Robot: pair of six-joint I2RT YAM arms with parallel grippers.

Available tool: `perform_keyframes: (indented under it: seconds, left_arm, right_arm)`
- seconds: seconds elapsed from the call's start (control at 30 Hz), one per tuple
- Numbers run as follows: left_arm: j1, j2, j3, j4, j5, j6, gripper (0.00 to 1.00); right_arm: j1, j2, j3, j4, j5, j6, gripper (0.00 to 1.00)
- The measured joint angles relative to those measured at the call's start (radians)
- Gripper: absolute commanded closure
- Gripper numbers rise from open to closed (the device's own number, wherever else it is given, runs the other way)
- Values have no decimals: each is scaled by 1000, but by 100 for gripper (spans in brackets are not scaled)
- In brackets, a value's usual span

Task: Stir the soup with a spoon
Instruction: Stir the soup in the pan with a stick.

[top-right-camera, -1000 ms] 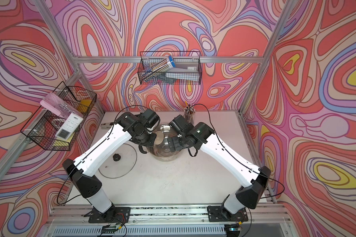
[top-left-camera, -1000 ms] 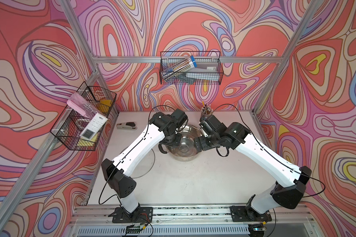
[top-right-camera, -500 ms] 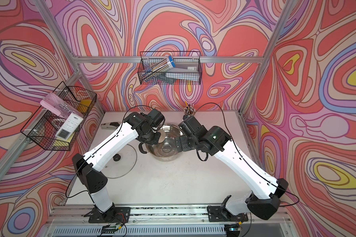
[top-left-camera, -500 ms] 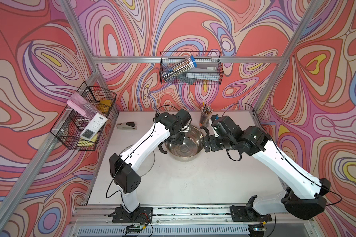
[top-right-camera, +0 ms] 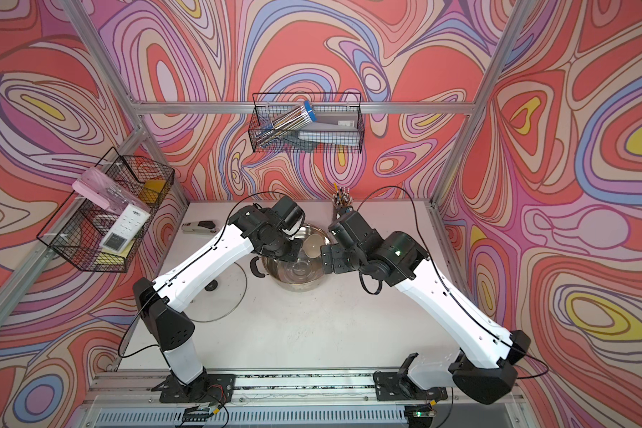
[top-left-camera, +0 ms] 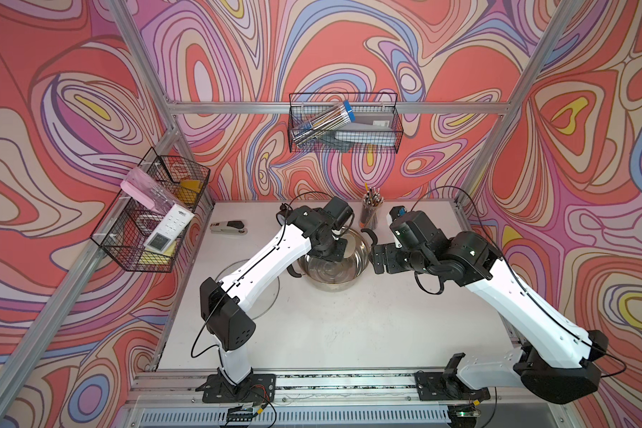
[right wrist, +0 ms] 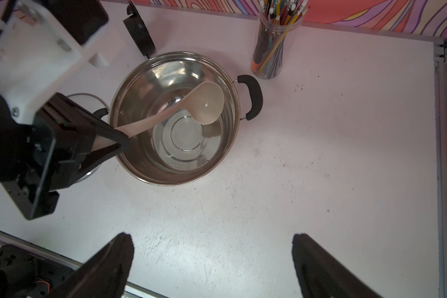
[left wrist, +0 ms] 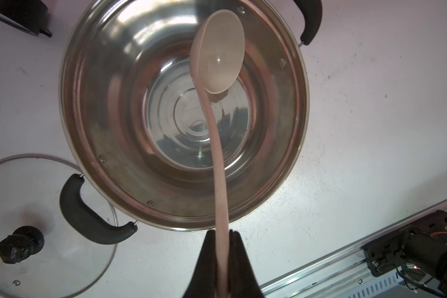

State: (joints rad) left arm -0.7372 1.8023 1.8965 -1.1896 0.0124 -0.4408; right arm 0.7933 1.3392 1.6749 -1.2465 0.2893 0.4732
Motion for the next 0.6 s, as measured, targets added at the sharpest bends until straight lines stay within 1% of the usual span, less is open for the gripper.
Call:
perform_keyframes:
  seconds: [0.17,0.33,0.43,0.6]
  left_arm:
    - [-18,-24,-82,-1,44,0,100]
    - [-17,-114,-174,-23,53,0,100]
    - [-17,-167,-191,-66,45,0,100]
    - [-17,-202,-191,-136,9,0,100]
  right_arm:
    - [0,0,1,0,3,-1,2]
    - [0,21,13,5,1,-6,2]
    - [0,40,14,15,-6,-10,2]
    - [0,68,15,35,-24,-15,2]
